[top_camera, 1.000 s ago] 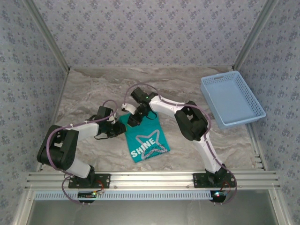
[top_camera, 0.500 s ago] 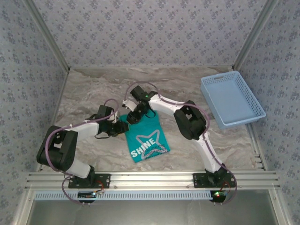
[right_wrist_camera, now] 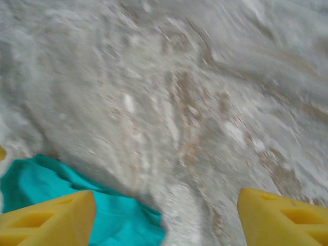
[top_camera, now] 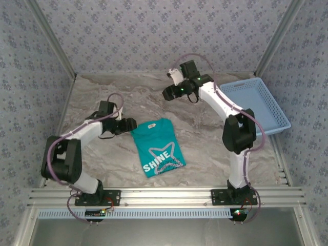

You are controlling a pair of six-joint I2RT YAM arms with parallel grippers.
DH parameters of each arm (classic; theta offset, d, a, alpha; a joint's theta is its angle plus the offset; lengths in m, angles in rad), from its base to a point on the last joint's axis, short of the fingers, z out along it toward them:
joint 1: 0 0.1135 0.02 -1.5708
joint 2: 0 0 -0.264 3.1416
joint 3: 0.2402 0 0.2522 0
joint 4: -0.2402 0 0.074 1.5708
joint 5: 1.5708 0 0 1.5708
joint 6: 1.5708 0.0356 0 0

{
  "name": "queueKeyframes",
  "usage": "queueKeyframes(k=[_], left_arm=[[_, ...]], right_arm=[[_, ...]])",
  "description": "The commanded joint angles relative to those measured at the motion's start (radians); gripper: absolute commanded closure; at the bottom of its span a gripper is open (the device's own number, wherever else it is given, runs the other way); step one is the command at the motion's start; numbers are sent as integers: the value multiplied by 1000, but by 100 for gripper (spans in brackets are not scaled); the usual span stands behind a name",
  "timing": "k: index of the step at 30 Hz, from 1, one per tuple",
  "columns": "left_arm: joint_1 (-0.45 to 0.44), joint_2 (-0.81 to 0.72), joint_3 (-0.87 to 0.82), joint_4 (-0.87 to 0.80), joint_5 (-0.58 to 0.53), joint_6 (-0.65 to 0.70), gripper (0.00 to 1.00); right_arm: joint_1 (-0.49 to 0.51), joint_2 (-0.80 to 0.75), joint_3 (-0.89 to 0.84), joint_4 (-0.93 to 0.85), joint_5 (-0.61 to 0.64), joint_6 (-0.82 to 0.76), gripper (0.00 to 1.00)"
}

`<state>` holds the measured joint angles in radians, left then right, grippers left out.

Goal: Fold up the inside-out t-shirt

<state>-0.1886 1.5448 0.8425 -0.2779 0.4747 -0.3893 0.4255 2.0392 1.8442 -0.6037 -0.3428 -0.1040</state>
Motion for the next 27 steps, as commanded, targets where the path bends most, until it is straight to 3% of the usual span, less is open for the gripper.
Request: queueKeyframes(k=[1, 12, 19, 27], left_arm=[[7, 69, 21, -6, 90, -27, 31], [-39, 189, 107, -58, 85, -6, 31], [-58, 262, 175, -98, 14, -2, 38], [-96, 345, 261, -99, 13, 0, 43]], right_arm=[[4, 66, -36, -178, -120, 7, 25], [32, 187, -80, -125, -206, 28, 39], [62, 242, -57, -122, -180, 40, 45], [97, 275, -33, -116, -211, 47, 51]])
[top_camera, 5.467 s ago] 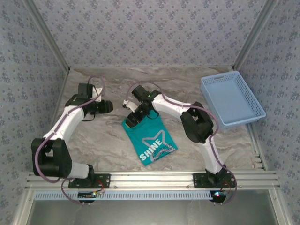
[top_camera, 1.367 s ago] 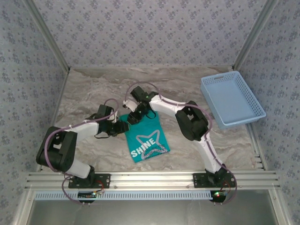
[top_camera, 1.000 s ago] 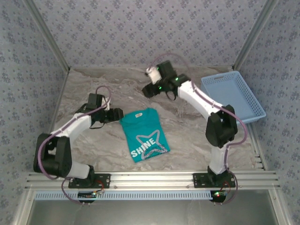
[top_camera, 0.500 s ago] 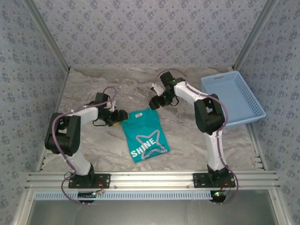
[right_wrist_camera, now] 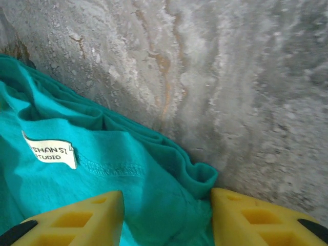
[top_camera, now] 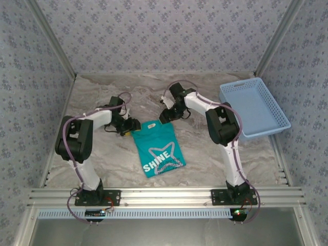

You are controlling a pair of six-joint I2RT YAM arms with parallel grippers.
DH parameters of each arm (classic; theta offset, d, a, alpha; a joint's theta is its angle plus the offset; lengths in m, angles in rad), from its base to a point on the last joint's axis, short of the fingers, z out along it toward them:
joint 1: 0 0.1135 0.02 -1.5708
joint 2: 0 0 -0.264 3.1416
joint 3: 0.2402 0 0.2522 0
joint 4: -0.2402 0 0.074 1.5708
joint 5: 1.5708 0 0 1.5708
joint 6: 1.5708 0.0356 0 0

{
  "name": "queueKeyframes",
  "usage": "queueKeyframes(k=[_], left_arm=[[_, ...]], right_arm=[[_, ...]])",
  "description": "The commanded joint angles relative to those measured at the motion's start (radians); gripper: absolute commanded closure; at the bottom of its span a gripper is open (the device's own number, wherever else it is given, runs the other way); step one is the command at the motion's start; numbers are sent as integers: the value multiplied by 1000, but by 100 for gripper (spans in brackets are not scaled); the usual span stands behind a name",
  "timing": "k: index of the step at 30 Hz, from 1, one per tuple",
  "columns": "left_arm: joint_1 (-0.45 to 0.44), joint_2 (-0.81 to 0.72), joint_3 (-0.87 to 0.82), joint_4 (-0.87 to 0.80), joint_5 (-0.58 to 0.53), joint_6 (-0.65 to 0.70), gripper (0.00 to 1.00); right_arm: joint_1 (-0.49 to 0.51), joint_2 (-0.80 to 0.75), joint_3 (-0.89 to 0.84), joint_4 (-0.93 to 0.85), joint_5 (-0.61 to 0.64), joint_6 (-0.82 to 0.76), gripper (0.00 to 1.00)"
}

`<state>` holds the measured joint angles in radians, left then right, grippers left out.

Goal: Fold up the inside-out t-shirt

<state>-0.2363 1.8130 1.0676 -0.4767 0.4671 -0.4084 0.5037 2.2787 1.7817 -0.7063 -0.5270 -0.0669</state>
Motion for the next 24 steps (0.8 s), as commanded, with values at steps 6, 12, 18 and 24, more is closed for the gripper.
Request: queueKeyframes(k=[6, 12, 18, 24], left_arm=[[-51, 146, 103, 78, -16, 10, 55], [-52, 148, 139, 56, -8, 67, 92], [-40, 95, 184, 29, 60, 144, 100], [-5, 12, 271, -12, 105, 212, 100]], right_arm=[[18, 69, 63, -21, 8, 28, 63], [-3, 25, 26, 32, -78, 52, 94], [-34, -112, -50, 167, -160, 62, 100], [-54, -251, -121, 273, -96, 23, 100]])
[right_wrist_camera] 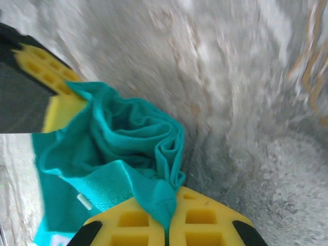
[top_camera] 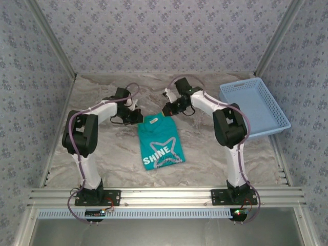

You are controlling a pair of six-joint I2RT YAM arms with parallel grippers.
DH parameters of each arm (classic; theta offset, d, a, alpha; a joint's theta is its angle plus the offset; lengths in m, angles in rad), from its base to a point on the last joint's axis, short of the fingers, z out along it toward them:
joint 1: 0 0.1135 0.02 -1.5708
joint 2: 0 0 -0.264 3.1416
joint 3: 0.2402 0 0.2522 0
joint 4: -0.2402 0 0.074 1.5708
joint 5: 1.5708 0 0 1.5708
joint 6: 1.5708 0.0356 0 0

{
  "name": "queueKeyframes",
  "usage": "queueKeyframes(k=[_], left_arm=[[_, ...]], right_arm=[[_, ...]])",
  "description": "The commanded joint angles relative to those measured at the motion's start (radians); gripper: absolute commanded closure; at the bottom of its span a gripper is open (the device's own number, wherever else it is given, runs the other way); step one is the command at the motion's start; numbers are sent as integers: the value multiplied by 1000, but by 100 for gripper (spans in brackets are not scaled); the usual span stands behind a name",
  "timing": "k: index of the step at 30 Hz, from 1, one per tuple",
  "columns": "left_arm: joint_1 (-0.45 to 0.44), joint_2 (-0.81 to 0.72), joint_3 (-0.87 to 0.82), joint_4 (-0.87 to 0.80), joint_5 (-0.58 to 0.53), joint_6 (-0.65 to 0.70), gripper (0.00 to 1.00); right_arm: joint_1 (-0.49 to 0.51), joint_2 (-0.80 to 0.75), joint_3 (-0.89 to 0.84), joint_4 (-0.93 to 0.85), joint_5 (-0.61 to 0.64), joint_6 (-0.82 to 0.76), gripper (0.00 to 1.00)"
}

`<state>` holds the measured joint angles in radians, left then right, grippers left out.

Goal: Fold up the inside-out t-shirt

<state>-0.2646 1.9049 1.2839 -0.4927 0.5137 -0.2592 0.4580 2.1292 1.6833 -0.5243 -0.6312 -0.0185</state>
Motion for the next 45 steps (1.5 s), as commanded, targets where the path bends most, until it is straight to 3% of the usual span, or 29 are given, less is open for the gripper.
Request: queueKeyframes(k=[1, 8, 12, 16, 22, 26, 30, 32, 37, 41, 45], left_arm=[[34, -98, 71, 4, 61, 73, 100], [52, -196, 322, -99, 115, 235, 100], [11, -352, 312, -77, 117, 422, 100], [-88, -600, -1, 71, 50, 639, 100], [-299, -912, -608, 407, -102, 730, 100], [-386, -989, -772, 421, -285, 664, 100], [-424, -1061, -841, 387, -411, 538, 100], [-433, -1110, -851, 349, -407, 524, 100], [-441, -1163, -843, 273, -358, 456, 100], [-464, -1118, -820, 285, -178, 392, 100], [-490, -1079, -788, 292, -203, 219, 100]], right_arm=[[-12, -129, -37, 121, 25, -25, 100], [-22, -329, -58, 226, 87, -113, 100], [-5, -537, -264, 425, 172, -174, 100], [70, -730, -603, 632, 276, -335, 100], [201, -811, -983, 738, 440, -358, 100], [275, -866, -1154, 800, 517, -318, 100], [267, -976, -1211, 683, 432, -356, 100], [216, -1033, -1218, 632, 303, -355, 100], [155, -1117, -1195, 542, 253, -328, 100], [140, -1129, -1123, 389, 172, -359, 100], [154, -1128, -1081, 323, 139, -338, 100]])
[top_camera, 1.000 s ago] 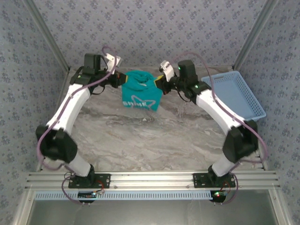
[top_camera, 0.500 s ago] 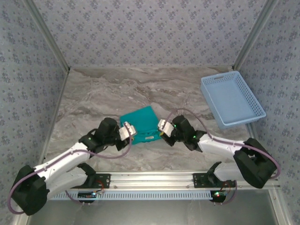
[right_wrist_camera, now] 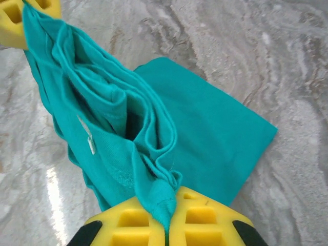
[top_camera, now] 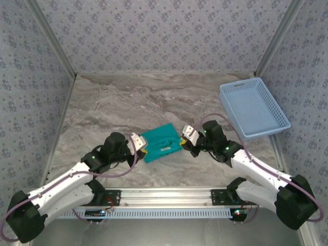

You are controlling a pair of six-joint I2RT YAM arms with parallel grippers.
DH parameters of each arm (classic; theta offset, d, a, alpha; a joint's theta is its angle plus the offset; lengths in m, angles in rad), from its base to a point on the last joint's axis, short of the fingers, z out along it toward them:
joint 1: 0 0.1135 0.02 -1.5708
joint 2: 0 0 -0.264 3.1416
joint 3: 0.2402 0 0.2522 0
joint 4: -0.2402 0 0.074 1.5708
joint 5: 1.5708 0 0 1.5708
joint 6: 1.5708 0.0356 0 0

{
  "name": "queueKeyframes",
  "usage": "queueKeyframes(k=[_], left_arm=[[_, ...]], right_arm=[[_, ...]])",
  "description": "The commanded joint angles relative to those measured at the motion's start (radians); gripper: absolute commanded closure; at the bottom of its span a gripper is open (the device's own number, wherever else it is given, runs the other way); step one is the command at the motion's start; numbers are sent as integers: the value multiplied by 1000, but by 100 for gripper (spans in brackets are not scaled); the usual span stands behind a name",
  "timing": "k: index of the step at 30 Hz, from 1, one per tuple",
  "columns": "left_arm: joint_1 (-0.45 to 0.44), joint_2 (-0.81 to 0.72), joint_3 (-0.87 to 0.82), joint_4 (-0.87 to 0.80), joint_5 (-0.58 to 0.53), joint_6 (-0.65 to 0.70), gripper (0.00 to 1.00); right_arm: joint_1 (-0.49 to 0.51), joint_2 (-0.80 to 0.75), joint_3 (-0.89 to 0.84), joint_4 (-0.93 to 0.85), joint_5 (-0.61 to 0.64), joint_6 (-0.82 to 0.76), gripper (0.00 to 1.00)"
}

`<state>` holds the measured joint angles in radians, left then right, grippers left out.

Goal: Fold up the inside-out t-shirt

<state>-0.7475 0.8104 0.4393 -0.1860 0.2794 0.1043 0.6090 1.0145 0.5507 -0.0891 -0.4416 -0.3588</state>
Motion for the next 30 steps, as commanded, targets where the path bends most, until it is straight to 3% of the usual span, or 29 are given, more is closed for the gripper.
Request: queueKeyframes(k=[1, 7, 10, 18, 30], left_arm=[[-2, 29, 76, -43, 25, -189, 100], [98, 114, 124, -89, 51, -329, 100], [194, 201, 160, -87, 157, -359, 100], [341, 490, 340, -253, 185, -251, 100], [467, 889, 497, -183, 165, -252, 100]], right_arm=[[-5, -6, 67, -128, -46, 13, 100], [-89, 202, 257, -271, -118, -14, 100], [-96, 329, 350, -316, -108, -33, 100], [-148, 644, 615, -433, -163, -6, 100], [-185, 1093, 943, -497, -198, 176, 100]])
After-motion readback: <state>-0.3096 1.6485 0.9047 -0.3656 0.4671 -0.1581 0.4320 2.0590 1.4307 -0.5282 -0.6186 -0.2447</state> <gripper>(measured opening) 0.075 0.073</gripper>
